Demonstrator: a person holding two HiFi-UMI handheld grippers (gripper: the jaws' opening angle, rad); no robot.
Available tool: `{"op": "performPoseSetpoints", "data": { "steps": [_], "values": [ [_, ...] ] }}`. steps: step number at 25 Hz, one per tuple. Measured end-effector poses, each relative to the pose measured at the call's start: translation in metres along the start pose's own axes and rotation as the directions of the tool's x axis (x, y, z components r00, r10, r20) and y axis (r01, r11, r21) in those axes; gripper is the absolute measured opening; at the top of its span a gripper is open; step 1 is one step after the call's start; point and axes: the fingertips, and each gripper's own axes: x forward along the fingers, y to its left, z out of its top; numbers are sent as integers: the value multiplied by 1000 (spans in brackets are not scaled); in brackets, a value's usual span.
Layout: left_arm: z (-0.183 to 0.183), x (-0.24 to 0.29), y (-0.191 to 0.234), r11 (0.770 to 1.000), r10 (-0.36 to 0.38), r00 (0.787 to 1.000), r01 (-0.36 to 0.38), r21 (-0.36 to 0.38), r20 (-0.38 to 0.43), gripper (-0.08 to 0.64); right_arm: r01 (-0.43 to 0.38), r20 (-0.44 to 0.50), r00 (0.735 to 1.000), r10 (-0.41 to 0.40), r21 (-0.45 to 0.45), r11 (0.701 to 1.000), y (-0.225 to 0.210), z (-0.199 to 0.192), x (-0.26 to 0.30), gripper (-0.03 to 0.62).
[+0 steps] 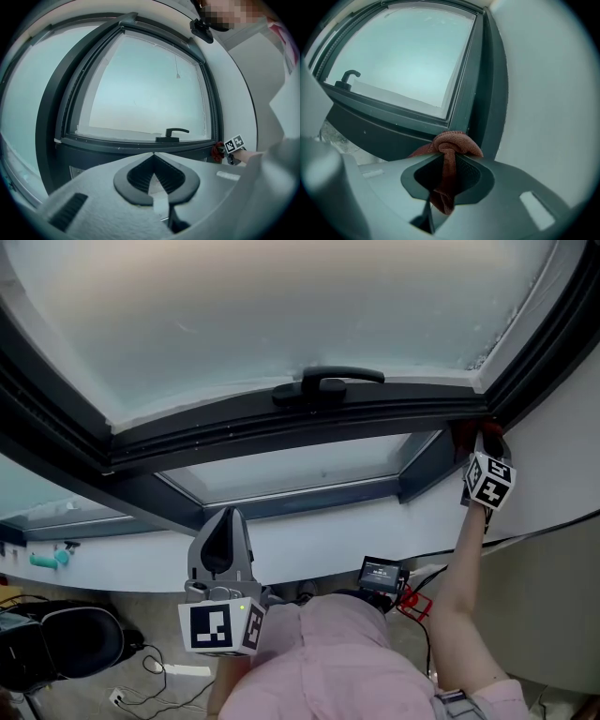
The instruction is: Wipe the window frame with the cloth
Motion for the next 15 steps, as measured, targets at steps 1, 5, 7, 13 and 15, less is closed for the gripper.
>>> {"op": "performPoseSetpoints", "data": {
  "steps": [1, 5, 7, 13, 15],
  "values": [
    [0, 0, 1, 1000, 0, 1000, 0, -2, 0, -3, 0, -2, 1000, 0, -1, 1000, 1, 0, -1, 69],
    [-1, -1, 5, 1000, 0, 1000, 0, -10, 0, -3, -9, 18, 1000, 9, -2, 1000, 13, 7, -20, 69],
    [-2, -1, 7, 1000, -2, 1000, 2, -13, 0, -3, -29, 41, 999, 29, 2, 1000, 27, 13, -38, 69],
    [-2, -5, 13, 1000, -17, 1000, 17, -19, 3, -3, -175, 194, 967, 165, 31, 984, 96, 72, -100, 68],
    [-1, -8, 15, 1000, -22, 1000, 22, -20, 6, -3, -240, 273, 938, 216, 56, 969, 120, 107, -118, 69]
  ]
}}
